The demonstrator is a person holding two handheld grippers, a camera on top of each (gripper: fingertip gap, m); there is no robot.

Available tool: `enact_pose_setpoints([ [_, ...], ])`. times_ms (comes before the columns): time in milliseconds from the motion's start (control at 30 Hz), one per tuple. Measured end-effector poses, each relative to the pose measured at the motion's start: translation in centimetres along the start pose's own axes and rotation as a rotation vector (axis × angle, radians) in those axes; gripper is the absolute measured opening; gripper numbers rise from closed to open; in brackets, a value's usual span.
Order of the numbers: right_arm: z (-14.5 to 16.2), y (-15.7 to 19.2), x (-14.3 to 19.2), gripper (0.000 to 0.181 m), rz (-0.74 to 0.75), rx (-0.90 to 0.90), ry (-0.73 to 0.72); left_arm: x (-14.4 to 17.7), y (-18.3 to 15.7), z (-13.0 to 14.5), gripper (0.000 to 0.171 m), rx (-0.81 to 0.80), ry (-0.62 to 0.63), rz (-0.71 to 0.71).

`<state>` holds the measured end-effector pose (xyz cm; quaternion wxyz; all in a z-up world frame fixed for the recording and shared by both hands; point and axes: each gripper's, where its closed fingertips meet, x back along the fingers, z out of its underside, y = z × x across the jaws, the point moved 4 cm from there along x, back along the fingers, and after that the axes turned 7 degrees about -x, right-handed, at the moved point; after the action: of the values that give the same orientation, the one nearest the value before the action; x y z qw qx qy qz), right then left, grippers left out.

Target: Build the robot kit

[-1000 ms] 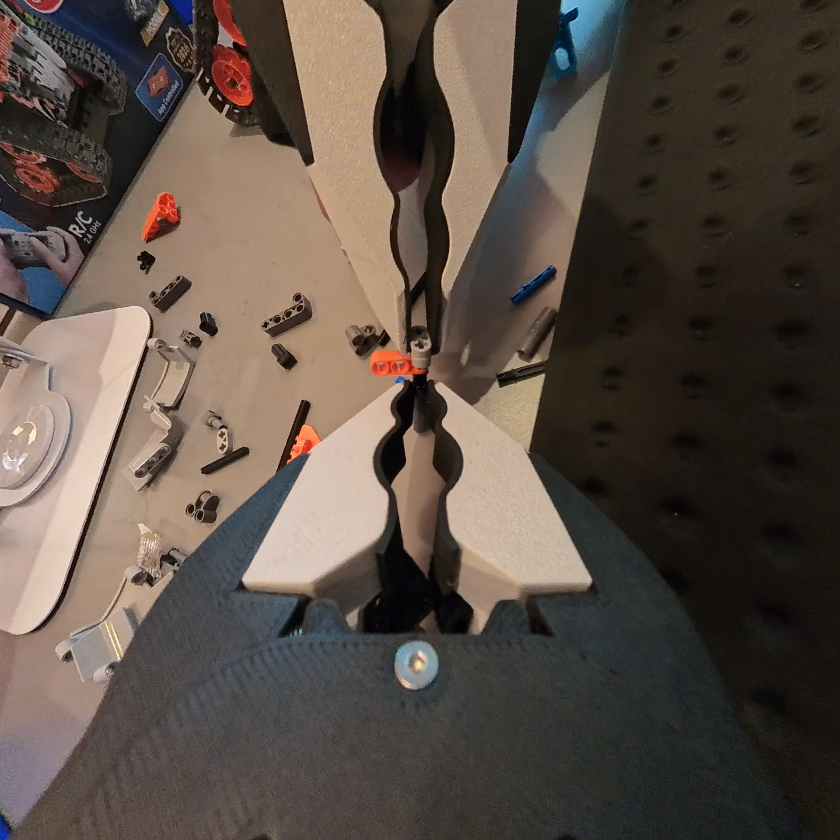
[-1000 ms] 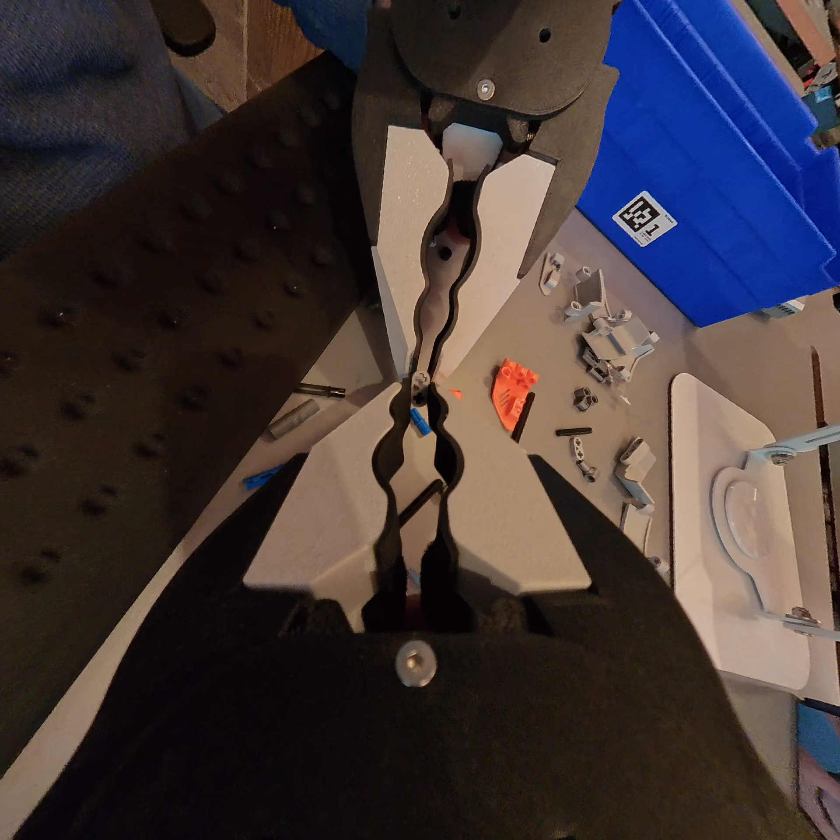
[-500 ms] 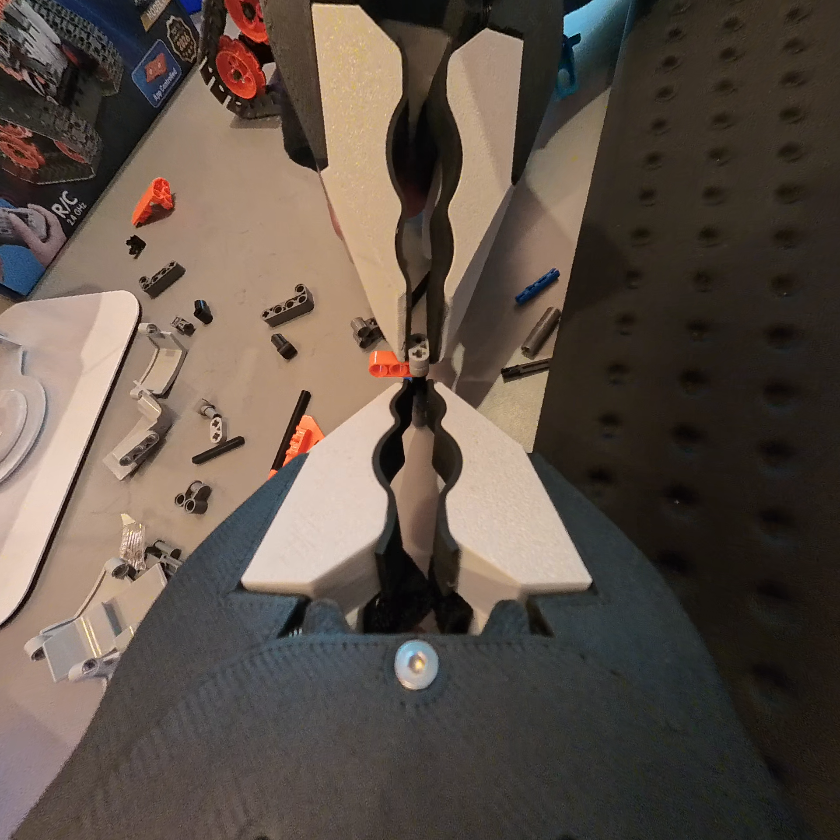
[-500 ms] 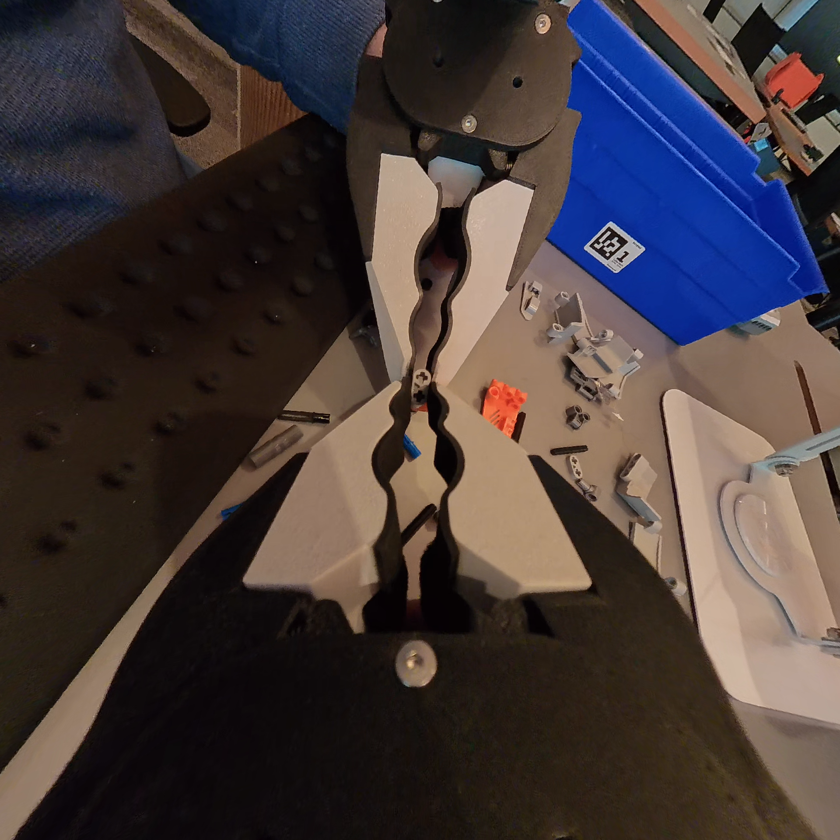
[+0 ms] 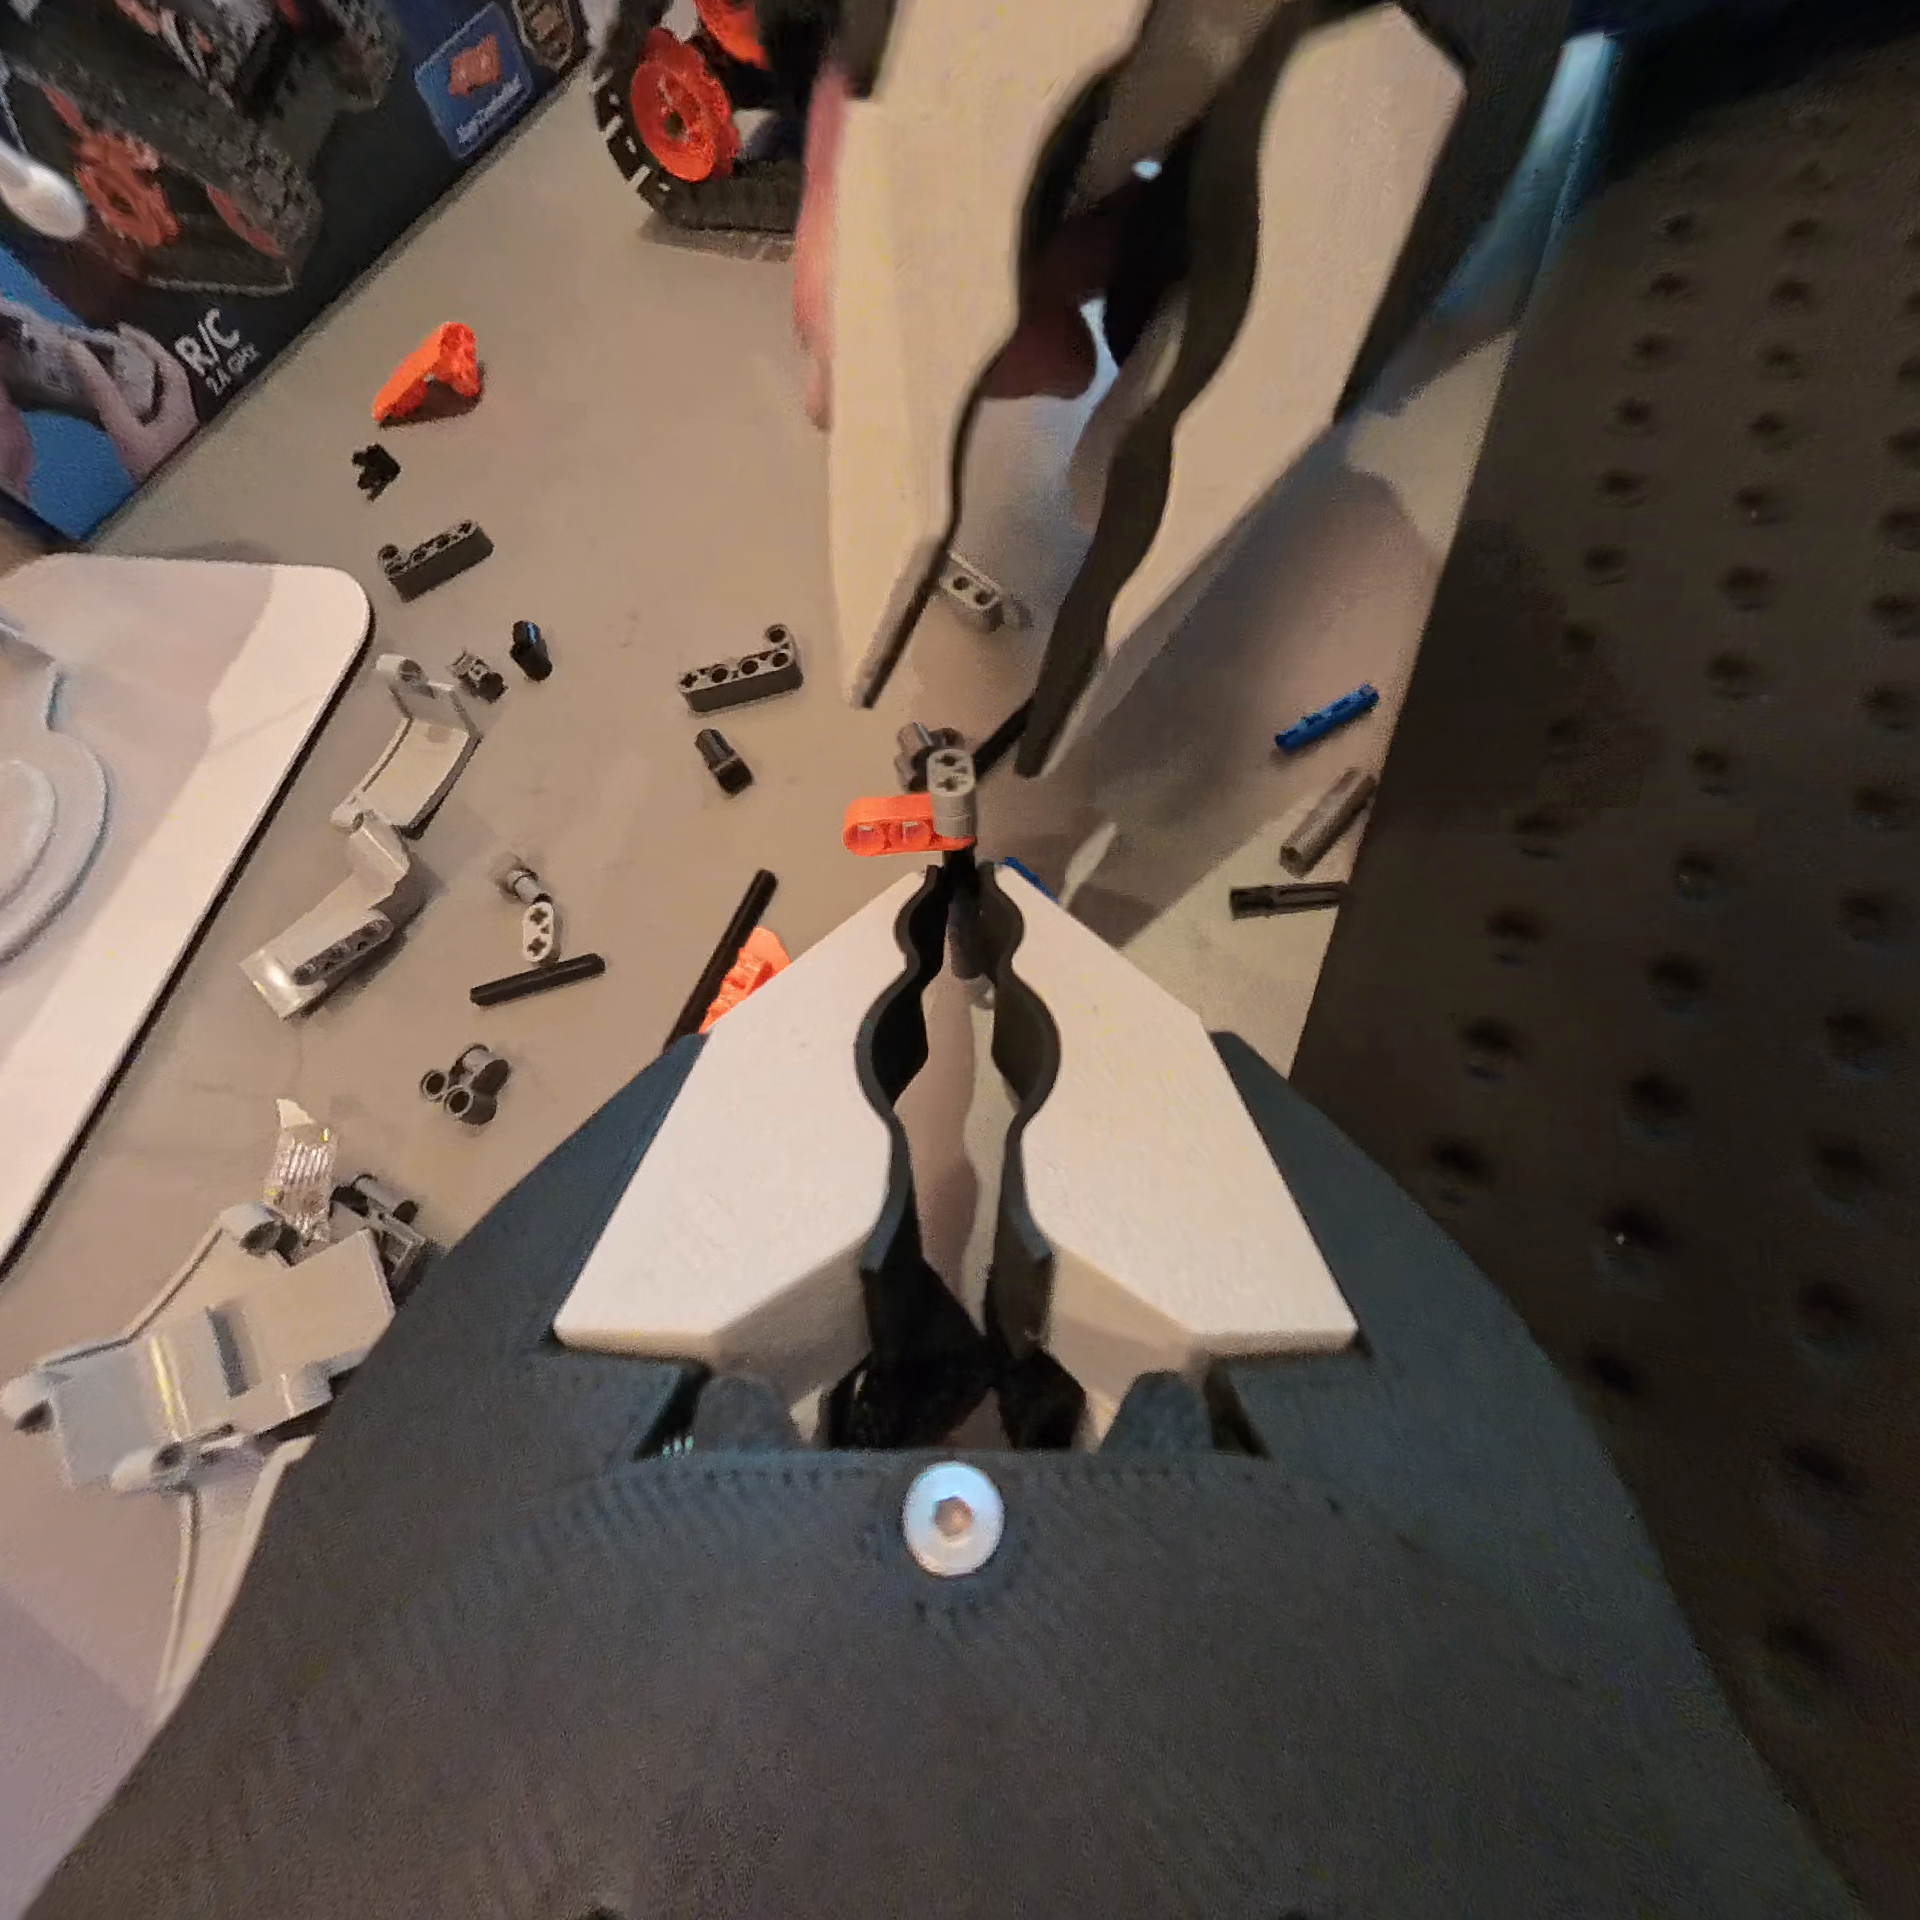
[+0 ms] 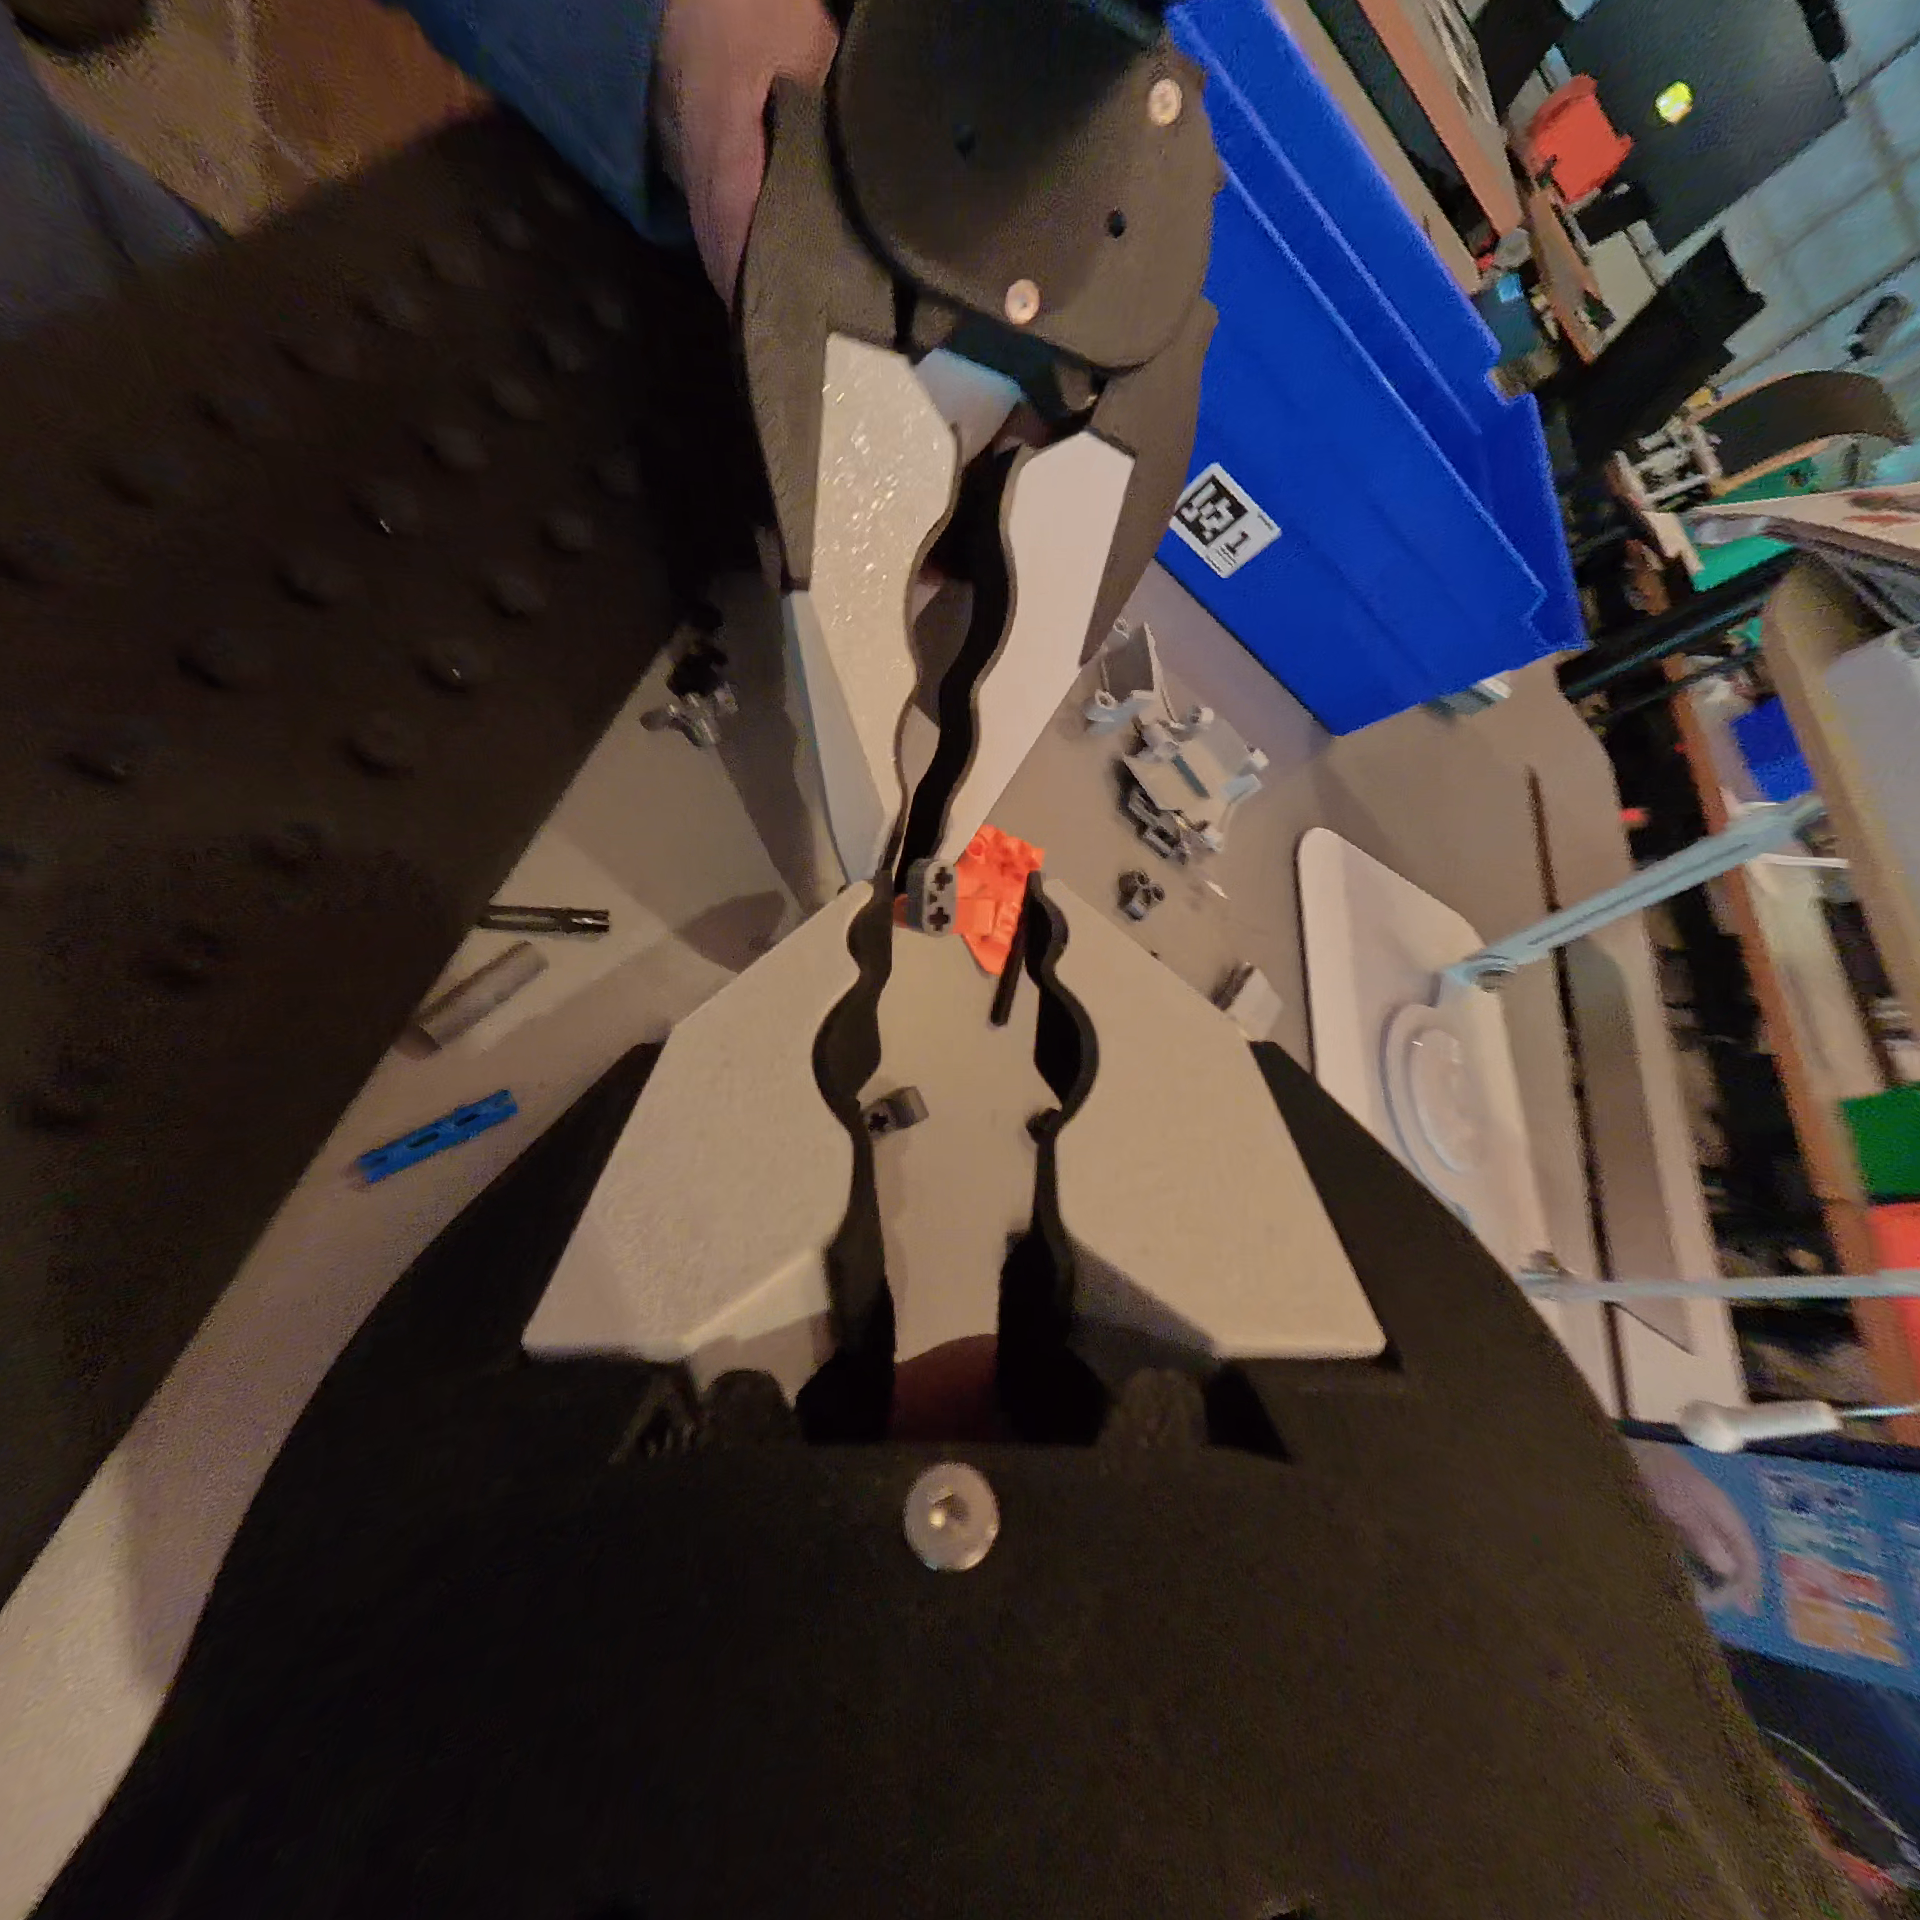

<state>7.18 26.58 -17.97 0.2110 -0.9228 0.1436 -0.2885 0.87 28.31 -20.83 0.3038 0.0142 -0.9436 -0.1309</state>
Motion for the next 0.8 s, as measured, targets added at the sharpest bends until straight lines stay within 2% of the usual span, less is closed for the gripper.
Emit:
enact_pose_setpoints([
  [133, 0.5, -0.3, -0.8, 0.019, 0.092, 0.071, 0.079, 0.2, 1.1, -0.7, 0.005, 0.154, -0.053, 0.023],
  [300, 0.1, -1.5, -0.5, 0.008, 0.187, 0.033, 0.056, 0.2, 1.8, -1.4, 0.005, 0.295, -0.114, 0.066],
  [800, 1.4, -0.8, -1.5, 0.006, 0.196, 0.107, 0.148, -1.0, 1.2, -0.6, 0.004, 0.230, -0.001, 0.043],
])
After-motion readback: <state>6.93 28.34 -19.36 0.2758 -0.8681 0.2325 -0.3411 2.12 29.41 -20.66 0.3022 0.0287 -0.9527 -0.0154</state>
